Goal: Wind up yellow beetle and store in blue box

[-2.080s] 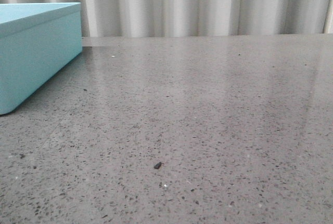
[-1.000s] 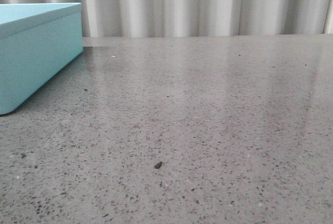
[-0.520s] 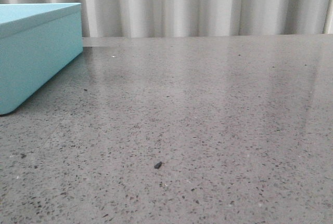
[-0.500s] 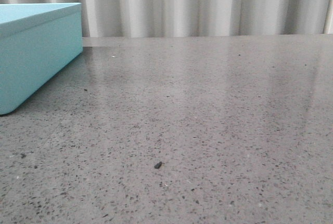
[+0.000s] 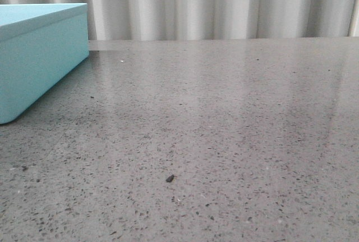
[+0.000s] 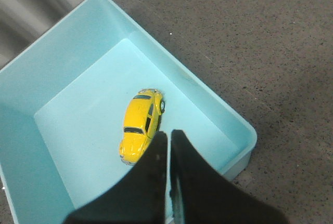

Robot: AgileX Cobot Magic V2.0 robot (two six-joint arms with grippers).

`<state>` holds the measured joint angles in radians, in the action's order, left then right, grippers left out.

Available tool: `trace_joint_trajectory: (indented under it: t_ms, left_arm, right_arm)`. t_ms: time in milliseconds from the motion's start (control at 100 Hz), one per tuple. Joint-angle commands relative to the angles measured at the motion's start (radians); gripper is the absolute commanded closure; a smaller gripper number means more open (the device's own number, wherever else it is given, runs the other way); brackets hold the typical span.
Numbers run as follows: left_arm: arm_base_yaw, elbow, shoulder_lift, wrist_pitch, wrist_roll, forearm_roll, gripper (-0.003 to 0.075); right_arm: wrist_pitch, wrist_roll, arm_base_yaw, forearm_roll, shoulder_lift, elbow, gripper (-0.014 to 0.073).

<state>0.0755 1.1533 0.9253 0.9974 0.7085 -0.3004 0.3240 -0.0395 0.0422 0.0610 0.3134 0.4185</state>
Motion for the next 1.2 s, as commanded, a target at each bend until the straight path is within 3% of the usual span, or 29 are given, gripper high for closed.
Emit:
trace_joint_trajectory:
  t_ms: [0, 280, 660, 780, 940, 1190]
  left_arm:
    - [-0.002, -0.078, -0.104, -0.176, -0.011, -0.035, 0.0741]
    - [-0.002, -0.425, -0.393, -0.546, -0.011, -0.081, 0.0741]
    - [-0.002, -0.781, -0.672, -0.900, -0.011, -0.224, 0.0741]
    - [-0.002, -0.868, -0.743, -1.003, -0.011, -0.278, 0.0741]
    - [-0.002, -0.962, -0.827, -1.098, -0.011, -0.291, 0.0741]
    - [-0.002, -0.998, -0.858, -1.101, -0.011, -0.291, 0.0741]
  right_arm:
    - [-0.121, -0.007, 0.000, 0.012, 0.002, 0.003, 0.0655]
    - [-0.176, -0.007, 0.000, 0.012, 0.002, -0.051, 0.0655]
    - [-0.546, -0.007, -0.002, 0.012, 0.002, -0.190, 0.0655]
    - [-0.578, -0.007, -0.002, 0.012, 0.002, -0.244, 0.0655]
    - [-0.607, -0.007, -0.002, -0.097, 0.002, -0.292, 0.0655]
    - [-0.590, -0.007, -0.002, -0.099, 0.002, -0.295, 0.0655]
